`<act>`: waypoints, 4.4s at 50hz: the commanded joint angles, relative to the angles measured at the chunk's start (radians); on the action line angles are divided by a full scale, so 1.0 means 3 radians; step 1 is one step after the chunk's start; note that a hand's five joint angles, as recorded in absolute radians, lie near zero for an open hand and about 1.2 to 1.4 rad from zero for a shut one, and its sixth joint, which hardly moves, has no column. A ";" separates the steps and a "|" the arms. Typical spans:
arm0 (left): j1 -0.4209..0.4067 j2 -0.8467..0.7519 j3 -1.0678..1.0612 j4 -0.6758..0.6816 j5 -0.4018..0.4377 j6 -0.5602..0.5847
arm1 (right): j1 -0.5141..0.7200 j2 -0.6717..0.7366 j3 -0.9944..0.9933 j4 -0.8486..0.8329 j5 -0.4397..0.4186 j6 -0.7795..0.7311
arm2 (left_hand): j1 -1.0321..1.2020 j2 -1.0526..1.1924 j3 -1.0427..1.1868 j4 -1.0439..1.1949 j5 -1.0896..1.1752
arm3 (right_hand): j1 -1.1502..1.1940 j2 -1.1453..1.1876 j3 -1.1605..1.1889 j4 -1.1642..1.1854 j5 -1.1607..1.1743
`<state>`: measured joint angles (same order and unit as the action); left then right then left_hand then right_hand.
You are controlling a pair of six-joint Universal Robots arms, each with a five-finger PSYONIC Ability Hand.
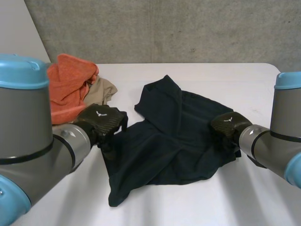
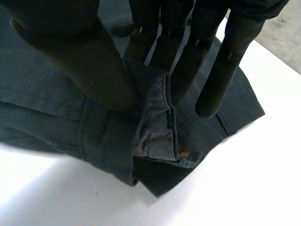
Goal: Fold the laundry.
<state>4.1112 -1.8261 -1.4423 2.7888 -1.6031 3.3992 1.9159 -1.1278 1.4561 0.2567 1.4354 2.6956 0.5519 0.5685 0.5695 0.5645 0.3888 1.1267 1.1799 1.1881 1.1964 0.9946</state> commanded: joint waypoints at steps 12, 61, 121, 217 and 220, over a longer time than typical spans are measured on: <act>-0.0501 -0.0693 0.0067 -0.0056 -0.0633 0.0051 | 0.0000 0.0431 -0.0528 -0.0237 0.0635 0.0796 | -0.0267 -0.0322 -0.0326 -0.0309 -0.0305 | 0.0899 0.0721 0.0694 0.0666 0.0757; -0.0128 -0.1951 0.1924 -0.0256 -0.1063 0.0379 | 0.0056 -0.0899 0.0237 0.0685 0.0155 -0.0406 | 0.2815 0.2759 0.2756 0.2773 0.2777 | -0.2274 -0.2451 -0.2479 -0.2506 -0.2416; -0.0399 -0.1118 0.0456 0.0665 -0.1263 0.0665 | 0.0276 -0.0162 0.0163 -0.0836 0.0344 0.0106 | 0.1345 0.1290 0.1287 0.1303 0.1307 | -0.2223 -0.2401 -0.2428 -0.2455 -0.2365; 0.0194 -0.1332 0.1991 0.1784 -0.0460 0.0419 | 0.0169 0.0927 -0.1710 -0.2180 0.0012 0.0173 | 0.2815 0.2759 0.2756 0.2773 0.2777 | 0.0899 0.0721 0.0694 0.0666 0.0757; 0.0169 -0.1368 0.1522 0.1734 -0.0480 0.0511 | 0.0138 0.0983 -0.1297 -0.2083 -0.0039 0.0137 | 0.2815 0.2759 0.2756 0.2773 0.2777 | 0.0899 0.0721 0.0694 0.0666 0.0757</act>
<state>4.1697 -2.2193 -0.7319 3.3273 -1.7430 3.5167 1.9706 -0.8592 0.8513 -0.4155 1.4511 2.7558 1.1549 1.1981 1.1900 1.1938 1.0082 1.1379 1.1639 1.1862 1.1965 1.0027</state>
